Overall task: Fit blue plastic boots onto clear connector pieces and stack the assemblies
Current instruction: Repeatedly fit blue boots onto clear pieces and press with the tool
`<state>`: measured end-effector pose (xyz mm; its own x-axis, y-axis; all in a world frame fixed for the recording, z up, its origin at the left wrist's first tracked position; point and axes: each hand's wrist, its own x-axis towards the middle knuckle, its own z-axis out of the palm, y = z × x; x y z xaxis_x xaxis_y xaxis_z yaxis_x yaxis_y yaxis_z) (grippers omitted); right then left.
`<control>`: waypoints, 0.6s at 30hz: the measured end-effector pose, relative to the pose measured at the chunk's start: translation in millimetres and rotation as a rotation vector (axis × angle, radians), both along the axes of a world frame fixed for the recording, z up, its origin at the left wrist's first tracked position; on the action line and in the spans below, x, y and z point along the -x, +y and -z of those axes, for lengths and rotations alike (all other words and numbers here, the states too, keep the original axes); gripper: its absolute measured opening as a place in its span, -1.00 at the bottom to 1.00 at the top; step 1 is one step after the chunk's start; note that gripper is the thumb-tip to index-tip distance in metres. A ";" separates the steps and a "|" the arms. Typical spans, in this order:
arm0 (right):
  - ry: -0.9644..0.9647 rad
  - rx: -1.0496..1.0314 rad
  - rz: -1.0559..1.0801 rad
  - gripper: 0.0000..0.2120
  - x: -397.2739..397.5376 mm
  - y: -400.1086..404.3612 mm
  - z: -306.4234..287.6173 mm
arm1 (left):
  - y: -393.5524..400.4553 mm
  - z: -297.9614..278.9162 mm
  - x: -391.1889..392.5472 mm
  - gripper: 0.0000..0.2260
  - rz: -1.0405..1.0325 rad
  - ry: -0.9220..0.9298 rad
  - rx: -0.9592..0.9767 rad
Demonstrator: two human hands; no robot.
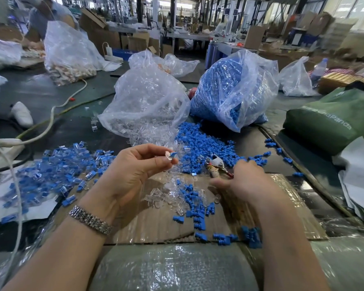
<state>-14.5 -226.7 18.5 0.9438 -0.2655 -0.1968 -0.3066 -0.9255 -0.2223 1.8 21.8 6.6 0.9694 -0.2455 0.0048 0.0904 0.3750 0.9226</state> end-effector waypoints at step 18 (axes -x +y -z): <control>0.124 -0.950 -0.286 -0.72 13.9 23.7 -33.9 | 8.0 -0.2 -8.7 -0.84 -0.053 0.040 0.144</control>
